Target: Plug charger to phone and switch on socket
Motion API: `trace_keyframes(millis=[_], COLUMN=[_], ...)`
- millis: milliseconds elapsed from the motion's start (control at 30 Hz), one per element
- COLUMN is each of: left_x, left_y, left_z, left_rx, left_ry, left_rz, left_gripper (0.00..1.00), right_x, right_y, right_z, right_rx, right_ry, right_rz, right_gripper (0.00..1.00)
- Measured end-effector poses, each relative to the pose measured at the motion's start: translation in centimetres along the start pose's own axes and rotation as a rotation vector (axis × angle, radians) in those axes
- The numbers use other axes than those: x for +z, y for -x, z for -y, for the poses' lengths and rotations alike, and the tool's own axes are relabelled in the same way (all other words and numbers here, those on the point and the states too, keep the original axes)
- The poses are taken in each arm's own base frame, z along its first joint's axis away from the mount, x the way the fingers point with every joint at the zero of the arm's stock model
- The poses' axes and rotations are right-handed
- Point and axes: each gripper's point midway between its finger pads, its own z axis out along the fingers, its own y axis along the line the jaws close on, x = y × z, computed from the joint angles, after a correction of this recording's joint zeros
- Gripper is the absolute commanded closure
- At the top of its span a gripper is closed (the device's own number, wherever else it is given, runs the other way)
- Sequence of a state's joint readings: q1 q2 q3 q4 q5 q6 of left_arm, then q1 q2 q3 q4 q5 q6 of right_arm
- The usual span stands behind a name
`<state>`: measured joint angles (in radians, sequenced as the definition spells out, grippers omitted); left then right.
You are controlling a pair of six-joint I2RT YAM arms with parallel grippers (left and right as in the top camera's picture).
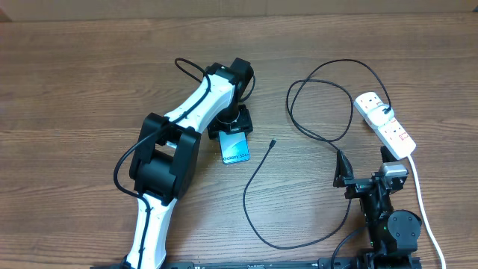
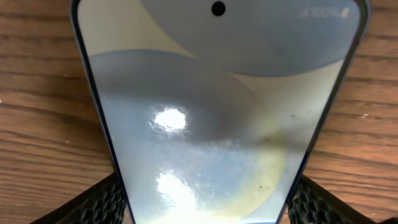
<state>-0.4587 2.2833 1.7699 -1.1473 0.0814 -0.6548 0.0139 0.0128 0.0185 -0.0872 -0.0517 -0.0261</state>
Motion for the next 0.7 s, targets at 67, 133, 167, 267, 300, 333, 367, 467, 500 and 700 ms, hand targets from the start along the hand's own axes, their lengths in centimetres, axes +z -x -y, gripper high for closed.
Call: trace_keyframes(millis=[67,133,167,267,300,333,367,467,500,700], left_x=[-0.1,-0.1,-0.2,-0.4,-0.5,-0.6,-0.7,-1.3,-1.6,-1.8], left_y=[0.1,0.1,0.1,0.2,0.3,0.5,0.8,1.8,2.2,1.8], left_z=[-0.3,-0.7,-0.9,-1.9,-2.2,-2.5,-2.8,-3.2,-3.3,-3.5], left_rx=[-0.012,-0.023,-0.028,-0.055,-0.064,-0.075,-0.083,-0.104,-0.107,-0.103], left_ry=[-0.001,0.003,0.006,0.021,0.025,0.026,0.026,0.011,0.006,0.016], left_rz=[-0.018,-0.034,-0.042,-0.07,-0.077,-0.081,-0.083,-0.066,-0.056,-0.07], left_gripper=[0.28,0.28,0.28,0.28,0.28,0.28,0.28,0.28,0.27,0.28], right_x=[0.0,0.0,0.0,0.0,0.0,0.0,0.0,0.0,0.0,0.0], right_y=[0.0,0.0,0.0,0.0,0.0,0.0,0.0,0.0,0.0,0.0], right_z=[0.0,0.0,0.0,0.0,0.0,0.0,0.0,0.0,0.0,0.0], right_rx=[0.0,0.0,0.0,0.0,0.0,0.0,0.0,0.0,0.0,-0.001], right_ry=[0.0,0.0,0.0,0.0,0.0,0.0,-0.001,-0.001,0.0,0.0], right_rz=[0.0,0.0,0.0,0.0,0.001,0.001,0.0,0.0,0.0,0.001], right_gripper=[0.0,0.0,0.0,0.0,0.0,0.0,0.0,0.0,0.0,0.0])
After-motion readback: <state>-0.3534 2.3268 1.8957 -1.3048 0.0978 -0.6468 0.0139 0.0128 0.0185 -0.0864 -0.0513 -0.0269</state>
